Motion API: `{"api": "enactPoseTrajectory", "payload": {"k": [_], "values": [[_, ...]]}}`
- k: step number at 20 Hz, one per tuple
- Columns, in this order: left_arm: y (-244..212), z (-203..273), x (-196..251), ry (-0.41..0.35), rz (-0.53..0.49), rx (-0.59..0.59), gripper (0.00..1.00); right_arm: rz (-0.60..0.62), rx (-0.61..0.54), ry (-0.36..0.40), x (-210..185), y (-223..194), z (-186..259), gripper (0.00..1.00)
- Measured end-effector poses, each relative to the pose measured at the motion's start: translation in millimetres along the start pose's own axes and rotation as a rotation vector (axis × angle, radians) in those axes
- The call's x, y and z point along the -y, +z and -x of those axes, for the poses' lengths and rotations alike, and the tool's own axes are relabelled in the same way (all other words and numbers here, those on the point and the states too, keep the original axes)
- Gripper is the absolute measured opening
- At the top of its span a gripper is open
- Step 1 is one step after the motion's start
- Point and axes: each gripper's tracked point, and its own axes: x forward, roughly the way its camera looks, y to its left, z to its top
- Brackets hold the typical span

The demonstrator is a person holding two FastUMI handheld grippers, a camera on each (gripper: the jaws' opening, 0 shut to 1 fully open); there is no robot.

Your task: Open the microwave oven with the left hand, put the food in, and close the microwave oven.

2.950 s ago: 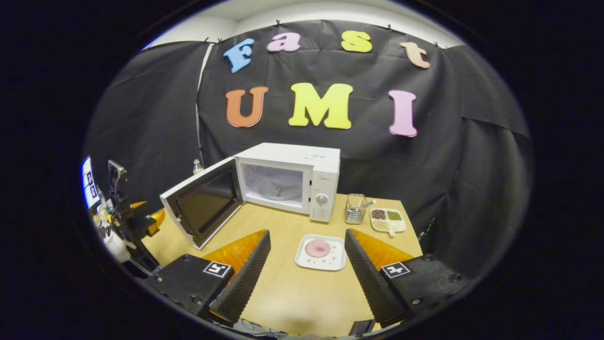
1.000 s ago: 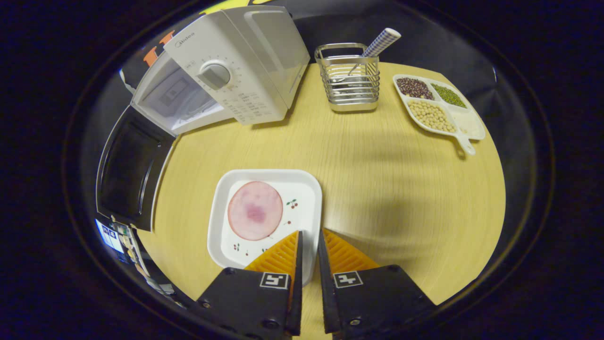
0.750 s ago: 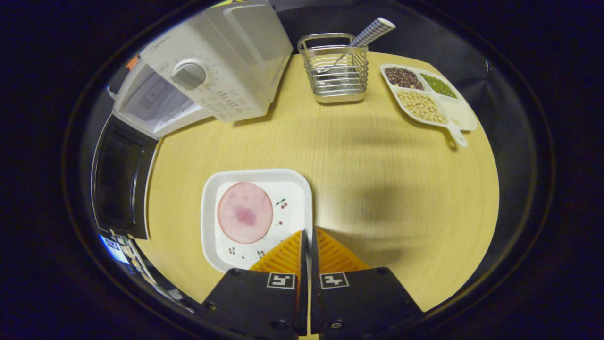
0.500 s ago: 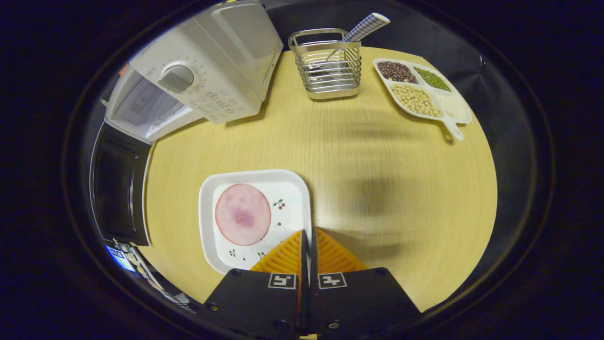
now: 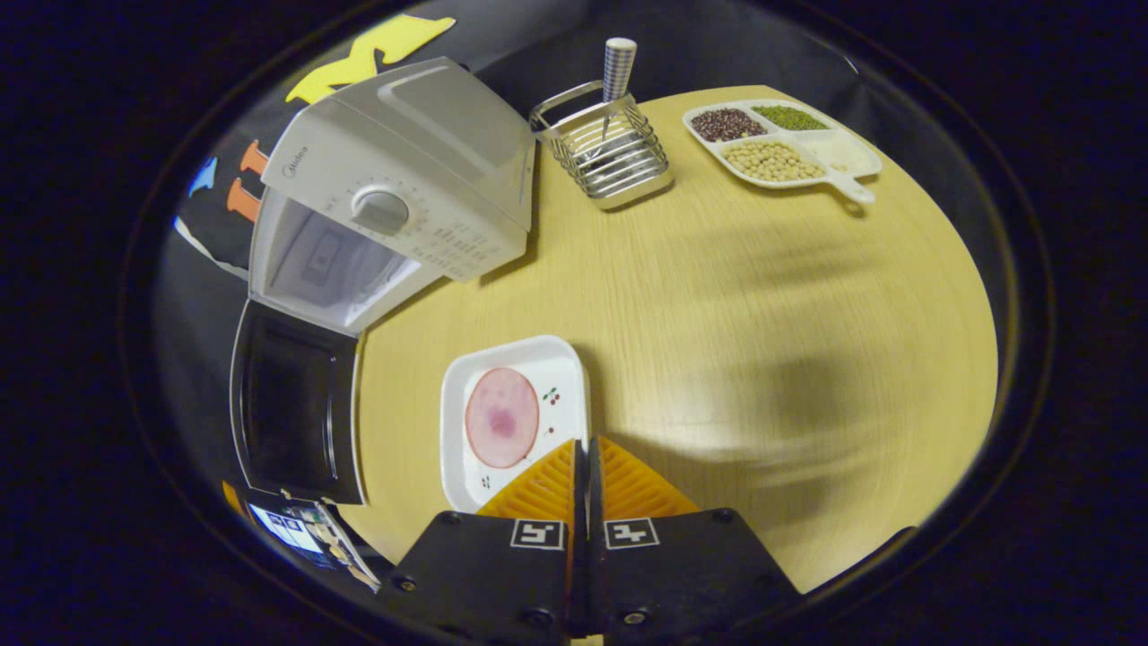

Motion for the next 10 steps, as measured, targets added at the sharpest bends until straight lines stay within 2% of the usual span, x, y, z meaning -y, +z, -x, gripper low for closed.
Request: {"api": "enactPoseTrajectory", "payload": {"k": [6, 10], "values": [[19, -2, 17, -0.052, -0.034, 0.028, 0.96, -0.090, 0.087, 0.103, -24, 2, 11, 0.03], [32, -3, 26, -0.068, -0.068, 0.054, 0.96, -0.166, 0.215, 0.173, -60, 12, 25, 0.03]]}}
